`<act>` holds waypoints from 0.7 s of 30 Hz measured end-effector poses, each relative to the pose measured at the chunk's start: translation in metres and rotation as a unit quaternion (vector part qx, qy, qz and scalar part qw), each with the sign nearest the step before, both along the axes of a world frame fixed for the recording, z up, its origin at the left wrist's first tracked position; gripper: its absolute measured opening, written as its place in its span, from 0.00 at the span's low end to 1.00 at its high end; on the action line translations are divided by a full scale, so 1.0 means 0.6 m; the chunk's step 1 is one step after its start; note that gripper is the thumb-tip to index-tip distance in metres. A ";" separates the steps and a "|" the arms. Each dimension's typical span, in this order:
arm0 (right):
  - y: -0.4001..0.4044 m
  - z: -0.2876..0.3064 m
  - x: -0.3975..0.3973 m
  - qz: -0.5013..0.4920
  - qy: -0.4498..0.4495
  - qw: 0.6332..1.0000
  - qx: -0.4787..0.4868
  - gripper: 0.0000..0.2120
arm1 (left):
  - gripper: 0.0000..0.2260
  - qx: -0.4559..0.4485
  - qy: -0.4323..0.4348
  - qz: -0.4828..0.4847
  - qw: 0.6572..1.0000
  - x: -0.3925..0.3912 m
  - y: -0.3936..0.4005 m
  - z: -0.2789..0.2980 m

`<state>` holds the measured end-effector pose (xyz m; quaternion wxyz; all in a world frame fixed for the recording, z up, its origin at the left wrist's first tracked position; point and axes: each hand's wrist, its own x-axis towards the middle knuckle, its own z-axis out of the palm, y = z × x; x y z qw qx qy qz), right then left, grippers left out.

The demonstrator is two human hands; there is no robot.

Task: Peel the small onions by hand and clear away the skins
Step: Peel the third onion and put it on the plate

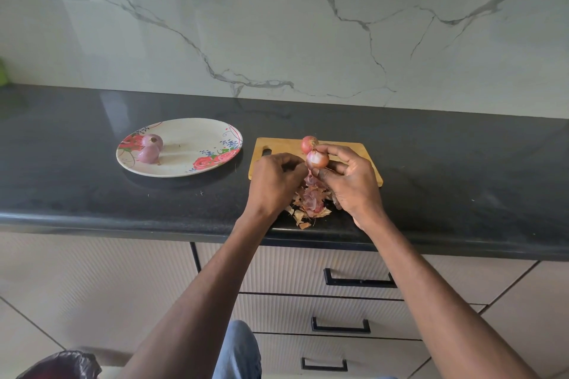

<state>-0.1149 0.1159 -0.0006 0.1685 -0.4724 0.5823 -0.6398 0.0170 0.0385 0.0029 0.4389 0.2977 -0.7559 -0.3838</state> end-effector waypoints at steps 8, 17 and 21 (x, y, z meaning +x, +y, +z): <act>0.007 0.009 0.001 0.031 -0.088 0.996 -0.008 0.15 | 0.07 0.068 0.043 0.031 0.996 0.002 -0.001 0.004; 0.007 0.005 -0.007 0.092 -0.173 0.981 -0.006 0.16 | 0.08 0.093 0.033 0.050 0.994 0.001 -0.007 -0.001; 0.010 0.011 -0.009 0.144 -0.218 0.965 -0.016 0.19 | 0.07 0.129 0.101 0.007 0.986 0.007 -0.003 0.003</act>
